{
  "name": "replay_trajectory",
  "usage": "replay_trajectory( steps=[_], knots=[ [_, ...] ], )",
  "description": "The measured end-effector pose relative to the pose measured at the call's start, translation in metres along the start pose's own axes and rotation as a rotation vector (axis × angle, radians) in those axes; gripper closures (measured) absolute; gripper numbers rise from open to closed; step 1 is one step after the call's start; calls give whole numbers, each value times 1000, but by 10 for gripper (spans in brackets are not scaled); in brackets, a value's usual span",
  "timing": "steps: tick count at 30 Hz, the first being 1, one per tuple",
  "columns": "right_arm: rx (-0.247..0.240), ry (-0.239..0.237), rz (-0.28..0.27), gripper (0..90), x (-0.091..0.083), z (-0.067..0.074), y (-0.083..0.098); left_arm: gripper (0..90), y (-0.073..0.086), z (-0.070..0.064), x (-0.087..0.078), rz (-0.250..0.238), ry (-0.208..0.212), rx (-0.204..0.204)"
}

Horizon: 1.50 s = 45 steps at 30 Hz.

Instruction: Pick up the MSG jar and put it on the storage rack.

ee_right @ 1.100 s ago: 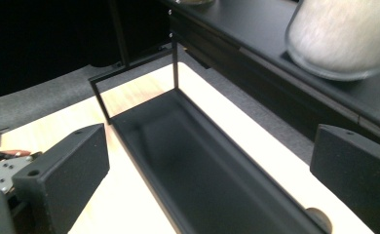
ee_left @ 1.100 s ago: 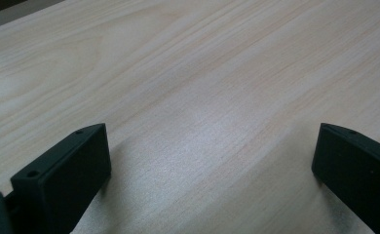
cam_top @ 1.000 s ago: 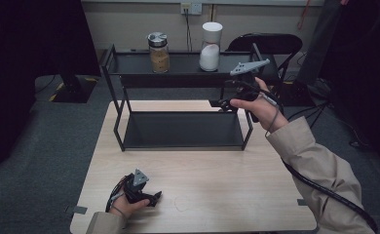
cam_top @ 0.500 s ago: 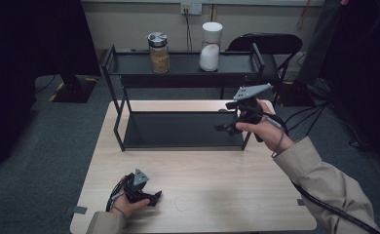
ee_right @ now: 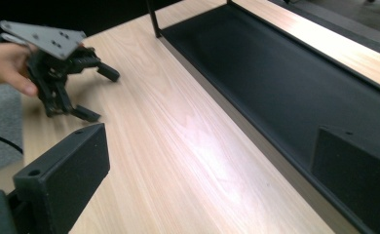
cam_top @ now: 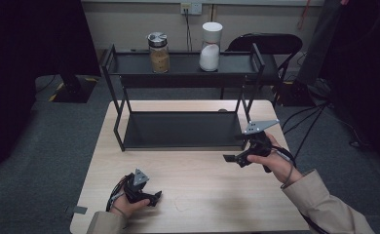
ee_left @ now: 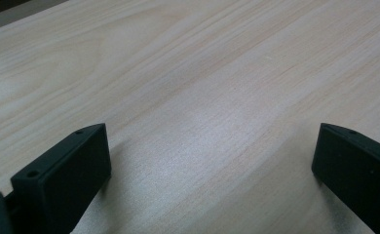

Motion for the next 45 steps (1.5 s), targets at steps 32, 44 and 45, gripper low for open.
replay_trajectory(
  steps=[32,44,45],
  knots=[
    [24,73,17,0,22,13,108,0,0,0,0,0,-2,-3],
    [-17,92,113,4,33,13,124,0,0,0,0,0,-3,-2],
    [-28,100,125,6,34,14,124,0,0,0,0,0,-3,-3]
  ],
)
Point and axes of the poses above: each handheld gripper's, and its own axes: x roughly forward along the jaws, y roughly out of its underside, z roughly to its left, the point moved 8 cm from there along x, roughly forward along the jaws, and after that the axes turned 3 degrees about -x, right-handed, at the moved point
